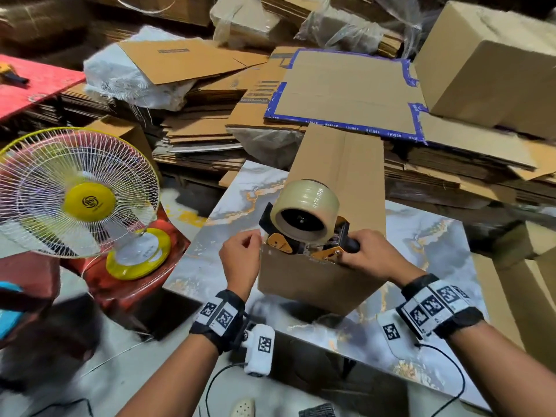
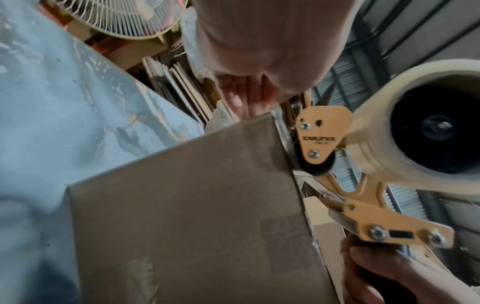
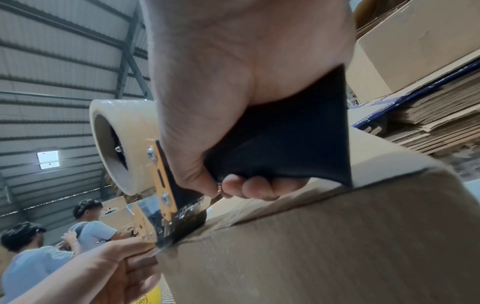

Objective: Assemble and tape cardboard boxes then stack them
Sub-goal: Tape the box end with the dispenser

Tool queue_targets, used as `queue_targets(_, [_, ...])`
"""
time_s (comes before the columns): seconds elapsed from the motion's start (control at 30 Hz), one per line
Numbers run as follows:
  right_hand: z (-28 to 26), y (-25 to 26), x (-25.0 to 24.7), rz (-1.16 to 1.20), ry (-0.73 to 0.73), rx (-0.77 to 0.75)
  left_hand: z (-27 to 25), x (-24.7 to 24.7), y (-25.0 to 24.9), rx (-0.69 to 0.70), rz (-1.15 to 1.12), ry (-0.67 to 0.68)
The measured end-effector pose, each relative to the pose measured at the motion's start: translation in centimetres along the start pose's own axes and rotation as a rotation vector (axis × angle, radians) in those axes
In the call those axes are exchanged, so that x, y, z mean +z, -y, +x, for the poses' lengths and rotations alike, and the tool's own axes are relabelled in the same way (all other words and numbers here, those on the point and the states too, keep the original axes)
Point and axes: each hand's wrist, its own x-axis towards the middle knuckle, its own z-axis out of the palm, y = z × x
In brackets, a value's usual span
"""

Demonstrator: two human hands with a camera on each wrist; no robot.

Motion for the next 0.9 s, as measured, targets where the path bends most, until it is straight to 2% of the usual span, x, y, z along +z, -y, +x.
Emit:
queue_targets(0.1, [0.0, 0.0, -0.2, 0.019, 0.039, -0.007, -0.7, 0.1, -0.5, 0.015, 0.087, -0.014])
queue_targets(0.27, [0.4, -0.3, -1.2, 0.144, 0.205, 0.011, -1.0, 0.3, -1.3, 0.017, 0.159, -0.021])
queue_targets(0.4, [0.9, 0.3, -1.9, 0.018, 0.181, -0.045, -1.0, 0.4, -1.3, -0.018, 0.161, 0.032])
queue_targets(0.5, [1.2, 0.5, -1.5, 0.088, 0.194, -0.021, -1.0, 0.6, -1.3, -0.034, 0.166, 0.08])
queue_targets(0.6, [1.1, 0.7, -1.2, 0.23, 0.254, 0.043, -0.6, 1.1, -1.0, -0.106, 0.136, 0.137])
queue_targets(0.73, [1.0, 0.7, -0.8, 0.255, 0.259, 0.05, -0.5, 1.5, -1.1, -0.193, 0.029, 0.2])
queue_targets(0.9, [1.0, 0.5, -0.5, 0.181, 0.238, 0.005, -0.3, 1.8, -0.9, -0.27, -0.086, 0.159])
